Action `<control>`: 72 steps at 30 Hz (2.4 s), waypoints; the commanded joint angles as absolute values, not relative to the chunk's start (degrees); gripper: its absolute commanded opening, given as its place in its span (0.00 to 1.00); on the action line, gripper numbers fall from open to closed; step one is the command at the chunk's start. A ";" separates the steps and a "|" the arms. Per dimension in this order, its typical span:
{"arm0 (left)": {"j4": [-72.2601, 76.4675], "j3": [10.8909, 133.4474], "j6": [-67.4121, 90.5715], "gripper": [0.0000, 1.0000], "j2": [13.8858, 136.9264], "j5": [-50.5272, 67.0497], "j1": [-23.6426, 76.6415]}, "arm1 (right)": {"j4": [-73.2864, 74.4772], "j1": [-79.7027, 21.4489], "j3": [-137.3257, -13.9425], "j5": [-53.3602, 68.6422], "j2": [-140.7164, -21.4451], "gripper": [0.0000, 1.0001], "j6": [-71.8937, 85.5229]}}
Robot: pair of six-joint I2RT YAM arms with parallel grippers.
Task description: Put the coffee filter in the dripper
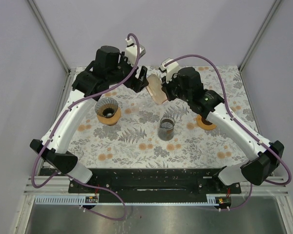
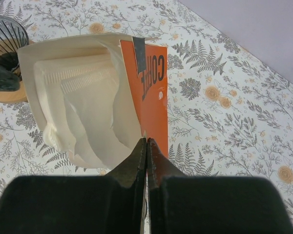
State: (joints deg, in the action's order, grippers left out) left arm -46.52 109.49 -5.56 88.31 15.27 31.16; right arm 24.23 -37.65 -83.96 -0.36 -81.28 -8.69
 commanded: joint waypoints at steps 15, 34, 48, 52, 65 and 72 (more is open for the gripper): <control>-43.51 110.04 -8.52 0.49 89.74 5.11 33.31 | 22.50 -39.38 -84.29 3.34 -78.66 0.00 -7.56; -45.70 106.17 -4.58 0.00 88.86 2.99 35.25 | 21.36 -39.38 -82.97 3.51 -77.18 0.25 -6.15; -45.79 105.65 -1.14 0.00 89.82 3.78 35.24 | 21.88 -40.69 -82.79 10.02 -72.24 0.48 -1.67; -44.30 103.02 -1.41 0.00 89.65 4.83 35.24 | 23.55 -40.69 -81.65 4.23 -72.86 0.56 -0.53; -43.42 101.43 -0.79 0.00 90.44 4.57 35.24 | 32.15 -40.69 -83.14 -0.61 -72.15 0.49 10.28; -43.42 101.07 -0.70 0.00 89.91 4.92 35.24 | 35.16 -40.61 -83.93 -2.02 -75.93 0.52 12.04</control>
State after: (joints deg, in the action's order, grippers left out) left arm -46.50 101.08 -1.45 91.02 4.03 35.05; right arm 33.58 -40.25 -81.73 -0.93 -74.26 9.89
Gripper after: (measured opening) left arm 0.022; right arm 0.545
